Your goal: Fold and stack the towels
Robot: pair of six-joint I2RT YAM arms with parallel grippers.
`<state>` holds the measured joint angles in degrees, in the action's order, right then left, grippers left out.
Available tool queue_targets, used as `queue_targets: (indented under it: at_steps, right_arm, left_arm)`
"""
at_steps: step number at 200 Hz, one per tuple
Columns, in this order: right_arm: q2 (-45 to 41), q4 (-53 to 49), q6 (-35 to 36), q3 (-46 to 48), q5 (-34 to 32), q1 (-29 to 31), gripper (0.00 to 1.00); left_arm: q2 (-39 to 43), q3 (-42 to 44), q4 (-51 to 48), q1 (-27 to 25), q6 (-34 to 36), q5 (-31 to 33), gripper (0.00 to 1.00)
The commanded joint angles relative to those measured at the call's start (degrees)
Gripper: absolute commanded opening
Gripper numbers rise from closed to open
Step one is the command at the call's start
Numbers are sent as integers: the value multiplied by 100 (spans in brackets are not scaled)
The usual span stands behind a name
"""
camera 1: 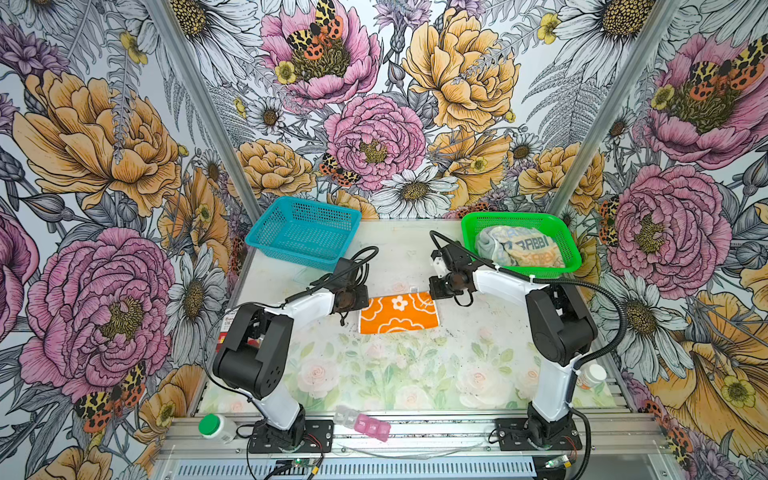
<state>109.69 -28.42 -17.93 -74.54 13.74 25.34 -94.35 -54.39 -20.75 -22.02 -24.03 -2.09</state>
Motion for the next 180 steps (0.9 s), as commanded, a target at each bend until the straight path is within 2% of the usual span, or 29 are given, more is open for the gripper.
queue_targets:
  at_steps: [1, 49, 101, 161, 175, 180]
  right_arm:
    - [-183, 92, 35, 14, -9, 50, 0]
    - [-341, 92, 21, 150, -83, 50, 0]
    - [-361, 92, 18, 94, -220, 50, 0]
    - [-196, 91, 97, -41, -402, 23, 0]
    - [-73, 89, 137, -109, -416, 15, 0]
    - [-31, 91, 149, -130, -416, 15, 0]
  left_arm:
    - [428, 29, 89, -108, 2, 130, 0]
    - [856, 43, 124, -295, 228, 426, 0]
    - [185, -157, 216, -120, 340, 505, 0]
    - [-143, -48, 526, -118, 364, 1350, 0]
    - [-208, -3, 568, -112, 373, 1365, 0]
    - [-232, 7, 580, -110, 373, 1563, 0]
